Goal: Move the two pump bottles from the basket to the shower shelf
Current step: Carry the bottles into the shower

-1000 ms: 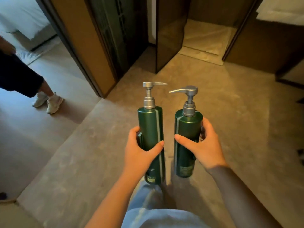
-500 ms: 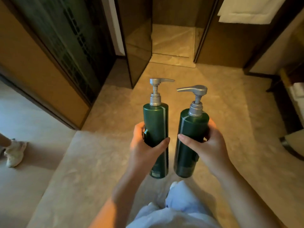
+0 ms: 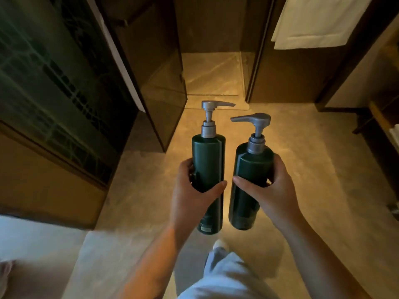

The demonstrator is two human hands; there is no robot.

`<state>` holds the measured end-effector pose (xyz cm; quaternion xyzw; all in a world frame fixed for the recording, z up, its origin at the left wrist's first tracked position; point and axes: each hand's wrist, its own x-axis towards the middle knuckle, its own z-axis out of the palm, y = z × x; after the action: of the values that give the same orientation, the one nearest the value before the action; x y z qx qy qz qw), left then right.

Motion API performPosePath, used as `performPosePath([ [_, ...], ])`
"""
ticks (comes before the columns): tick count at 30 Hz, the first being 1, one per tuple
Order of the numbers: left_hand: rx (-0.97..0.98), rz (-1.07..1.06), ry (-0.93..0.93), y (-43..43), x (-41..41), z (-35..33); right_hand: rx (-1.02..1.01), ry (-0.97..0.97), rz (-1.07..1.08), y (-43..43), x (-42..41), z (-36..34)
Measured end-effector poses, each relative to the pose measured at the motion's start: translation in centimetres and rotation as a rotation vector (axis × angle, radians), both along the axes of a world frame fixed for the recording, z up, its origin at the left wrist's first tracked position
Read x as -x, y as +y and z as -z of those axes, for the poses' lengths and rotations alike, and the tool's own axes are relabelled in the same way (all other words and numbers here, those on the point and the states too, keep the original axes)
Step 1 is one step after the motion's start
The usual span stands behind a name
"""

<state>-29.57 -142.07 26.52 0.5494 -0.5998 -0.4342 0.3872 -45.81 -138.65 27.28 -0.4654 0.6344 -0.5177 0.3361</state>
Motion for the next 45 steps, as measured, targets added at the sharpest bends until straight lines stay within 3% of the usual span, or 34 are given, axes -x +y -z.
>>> performPosePath([
  [4,0.052,0.003,-0.005,-7.0,1.5,-1.2,0.014,0.001,0.019,-6.9,1.5,-0.9],
  [13,-0.035,0.037,0.109,-20.9,2.9,0.1,-0.047,-0.033,0.071,-20.1,2.6,0.8],
  [24,-0.022,0.040,0.112,-45.0,2.9,-1.3,-0.044,0.088,0.080,-44.1,3.1,-1.6],
  [31,-0.026,0.092,0.101,-55.8,5.2,-0.8,-0.034,0.021,0.131,-54.0,5.5,-1.2],
  [45,0.010,0.188,0.094,-78.8,23.9,-1.2,0.022,0.037,0.167,-75.8,23.8,-1.9],
])
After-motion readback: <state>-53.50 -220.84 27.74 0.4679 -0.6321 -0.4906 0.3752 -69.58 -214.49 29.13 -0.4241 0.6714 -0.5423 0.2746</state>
